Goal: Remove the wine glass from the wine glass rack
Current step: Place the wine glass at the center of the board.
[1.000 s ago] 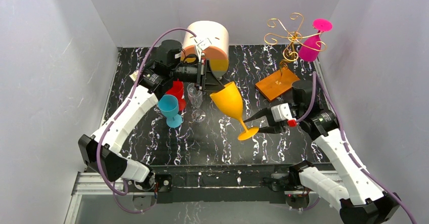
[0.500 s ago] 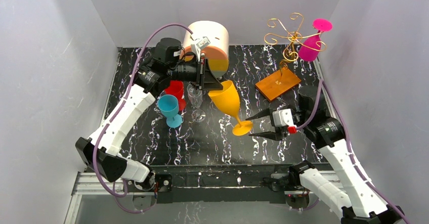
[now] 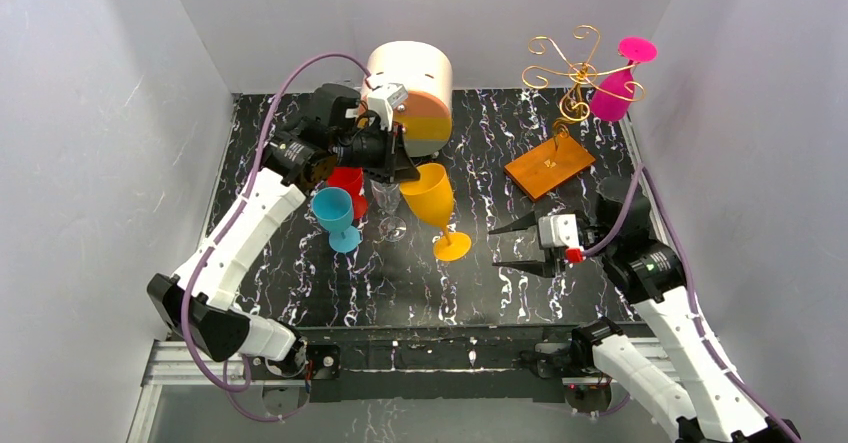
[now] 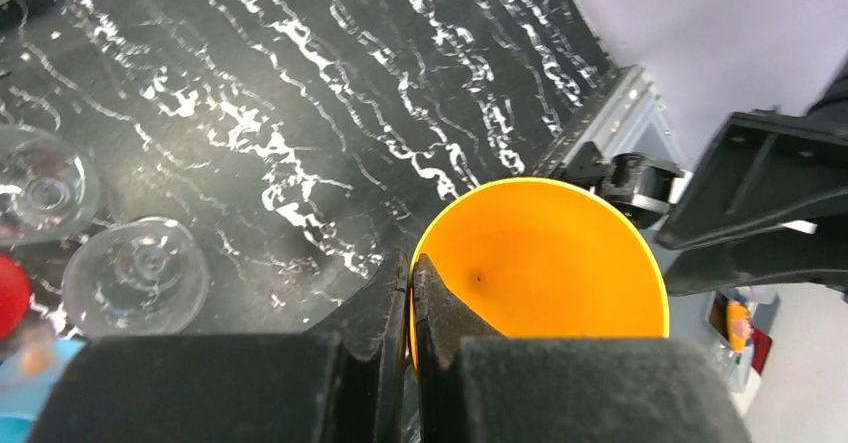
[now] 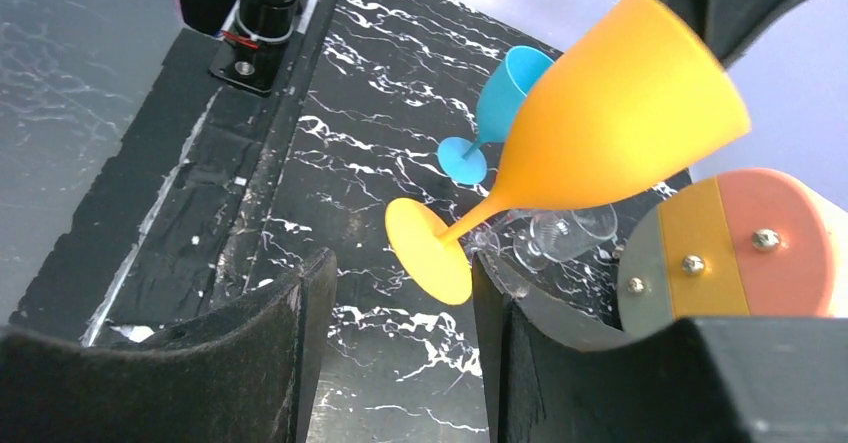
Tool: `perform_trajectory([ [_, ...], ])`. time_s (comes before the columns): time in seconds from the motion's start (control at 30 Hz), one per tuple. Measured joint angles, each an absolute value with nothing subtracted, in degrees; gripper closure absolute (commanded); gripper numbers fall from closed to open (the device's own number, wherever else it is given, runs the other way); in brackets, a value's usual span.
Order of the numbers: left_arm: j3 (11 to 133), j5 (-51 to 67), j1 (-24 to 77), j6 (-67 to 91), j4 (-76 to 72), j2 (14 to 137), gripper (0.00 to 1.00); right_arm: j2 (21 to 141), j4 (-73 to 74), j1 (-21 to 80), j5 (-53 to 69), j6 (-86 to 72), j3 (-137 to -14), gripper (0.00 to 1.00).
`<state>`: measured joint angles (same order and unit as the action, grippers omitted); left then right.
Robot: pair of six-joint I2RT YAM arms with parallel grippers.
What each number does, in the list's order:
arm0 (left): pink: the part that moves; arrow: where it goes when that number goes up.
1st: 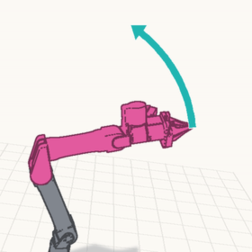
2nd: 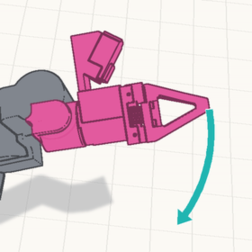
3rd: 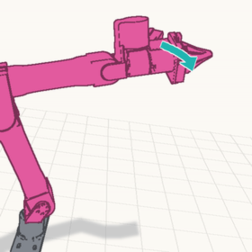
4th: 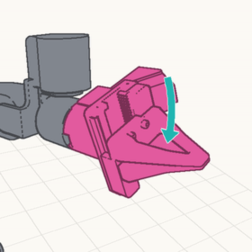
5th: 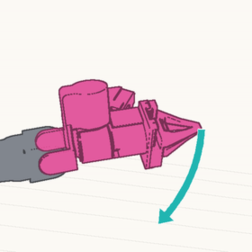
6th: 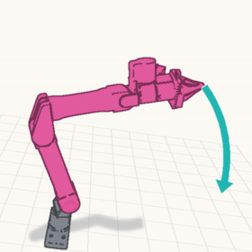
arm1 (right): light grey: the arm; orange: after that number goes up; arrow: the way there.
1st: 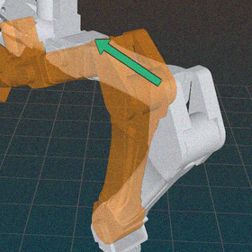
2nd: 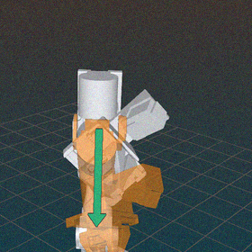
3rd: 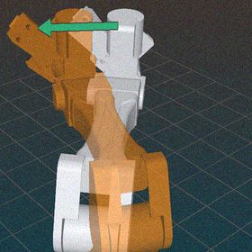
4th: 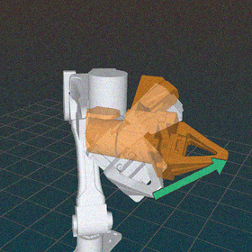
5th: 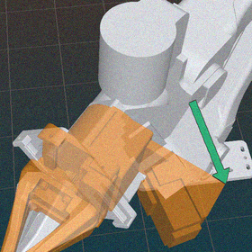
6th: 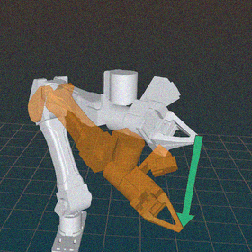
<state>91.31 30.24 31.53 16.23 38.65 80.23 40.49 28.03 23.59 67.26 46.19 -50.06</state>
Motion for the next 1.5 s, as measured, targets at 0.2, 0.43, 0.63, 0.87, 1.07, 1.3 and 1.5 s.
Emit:
perform_trajectory([
  [0.2, 88.4, 21.8, 33.9, 15.6, 39.3, 79.7, 1.0, 35.6, 15.8, 23.6, 62.1, 33.9, -44.9, 0.35],
  [0.43, 88.5, 12.1, 36.7, 15.6, 36.0, 82.4, 1.0, 30.6, 1.1, 23.6, 51.5, 14.6, -41.4, 0.24],
  [0.63, 89.8, 4.3, 36.9, 15.2, 33.0, 89.7, 1.0, 28.6, -2.9, 23.6, 37.1, -3.0, -42.6, 0.1],
  [0.87, 90.9, -3.1, 36.9, 13.9, 29.1, 97.1, 1.0, 32.4, 3.5, 23.6, 21.3, -18.6, -51.4, 0.11],
  [1.07, 91.2, -5.9, 36.9, 13.0, 24.7, 99.6, 1.0, 34.4, 7.1, 23.6, 15.8, -28.3, -52.9, 0.11],
  [1.3, 91.2, -9.2, 36.9, 11.8, 20.7, 100.7, 1.0, 34.5, 8.6, 23.6, 12.4, -32.9, -52.9, 0.1],
  [1.5, 91.4, -11.0, 36.6, 11.3, 18.1, 103.7, 1.0, 33.8, 10.8, 23.6, 10.0, -33.6, -52.9, 0.08],
])
